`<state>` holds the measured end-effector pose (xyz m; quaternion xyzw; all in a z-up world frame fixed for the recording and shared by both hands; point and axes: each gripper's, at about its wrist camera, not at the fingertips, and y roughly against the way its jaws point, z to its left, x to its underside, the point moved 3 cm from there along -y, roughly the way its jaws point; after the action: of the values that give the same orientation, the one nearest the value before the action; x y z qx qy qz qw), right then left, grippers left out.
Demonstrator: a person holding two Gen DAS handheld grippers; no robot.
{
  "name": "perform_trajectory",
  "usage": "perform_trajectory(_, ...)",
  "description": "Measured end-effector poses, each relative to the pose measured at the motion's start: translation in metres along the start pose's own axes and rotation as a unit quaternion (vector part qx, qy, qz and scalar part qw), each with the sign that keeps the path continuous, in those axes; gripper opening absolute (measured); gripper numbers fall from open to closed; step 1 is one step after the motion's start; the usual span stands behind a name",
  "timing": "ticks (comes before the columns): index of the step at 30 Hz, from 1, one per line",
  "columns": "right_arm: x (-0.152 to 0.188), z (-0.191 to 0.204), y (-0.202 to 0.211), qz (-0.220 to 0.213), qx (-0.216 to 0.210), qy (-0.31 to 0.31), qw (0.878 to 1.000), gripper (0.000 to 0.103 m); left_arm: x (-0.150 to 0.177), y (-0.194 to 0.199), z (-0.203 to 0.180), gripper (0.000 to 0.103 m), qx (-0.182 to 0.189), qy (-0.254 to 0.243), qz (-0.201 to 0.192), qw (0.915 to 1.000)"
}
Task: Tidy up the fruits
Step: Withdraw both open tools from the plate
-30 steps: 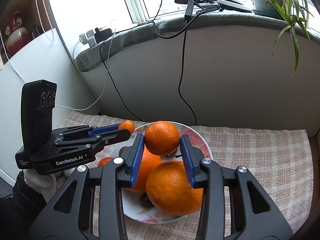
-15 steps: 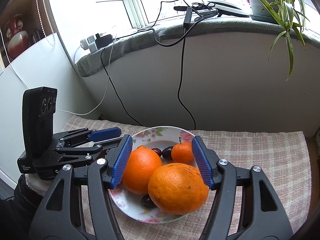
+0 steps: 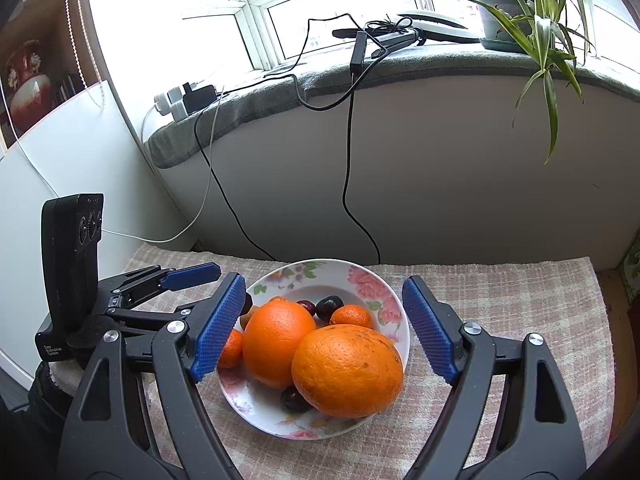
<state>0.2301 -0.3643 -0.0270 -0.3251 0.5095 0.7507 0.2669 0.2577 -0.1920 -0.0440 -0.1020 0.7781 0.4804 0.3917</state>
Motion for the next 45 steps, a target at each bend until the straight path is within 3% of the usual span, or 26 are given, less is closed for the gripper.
perform_trajectory(5,0.003,-0.002,0.004,-0.002,0.006,-0.005,1.000,0.090,0.002,0.003,-0.004,0.077,-0.006,-0.008,-0.002,0.9999)
perform_trajectory(28,0.018,0.002,0.020,-0.002,0.025,-0.014,1.000,0.090,0.020,0.026,-0.019,0.077,-0.029,-0.023,-0.016,0.9992)
perform_trajectory(45,0.027,0.022,0.047,-0.020,0.104,0.000,0.994,0.090,0.030,0.059,-0.019,0.077,-0.052,-0.015,-0.044,0.9976)
